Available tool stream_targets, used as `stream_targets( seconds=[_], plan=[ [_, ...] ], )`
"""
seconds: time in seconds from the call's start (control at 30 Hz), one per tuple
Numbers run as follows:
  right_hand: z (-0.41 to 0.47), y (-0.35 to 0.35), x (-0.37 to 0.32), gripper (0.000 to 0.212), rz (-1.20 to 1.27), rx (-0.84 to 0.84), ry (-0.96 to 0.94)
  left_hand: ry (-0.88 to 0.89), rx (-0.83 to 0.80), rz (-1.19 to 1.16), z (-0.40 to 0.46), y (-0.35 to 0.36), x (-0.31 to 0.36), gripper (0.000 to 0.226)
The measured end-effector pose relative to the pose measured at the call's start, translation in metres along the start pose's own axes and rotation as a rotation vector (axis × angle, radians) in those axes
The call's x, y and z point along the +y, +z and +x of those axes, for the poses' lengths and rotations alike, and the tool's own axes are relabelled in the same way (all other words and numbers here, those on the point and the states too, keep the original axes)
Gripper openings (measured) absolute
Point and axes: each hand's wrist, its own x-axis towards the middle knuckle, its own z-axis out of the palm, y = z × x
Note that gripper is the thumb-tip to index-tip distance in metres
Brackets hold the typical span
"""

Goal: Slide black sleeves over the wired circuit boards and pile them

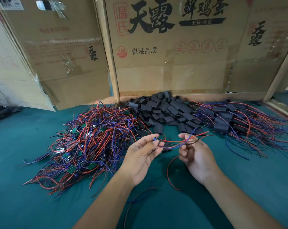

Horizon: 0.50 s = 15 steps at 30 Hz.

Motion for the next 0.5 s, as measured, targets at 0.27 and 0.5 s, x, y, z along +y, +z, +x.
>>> stream_targets(
  seconds=[0.27,0.5],
  plan=[
    [-0.001,-0.003,-0.005,0.041,-0.112,-0.306,0.020,0.016,0.009,0.275,0.001,0.002,-0.006,0.018],
    [-0.002,-0.003,-0.004,0.038,-0.115,-0.331,0.033,0.085,-0.027,0.728,0.000,0.000,-0.011,0.011]
  ],
)
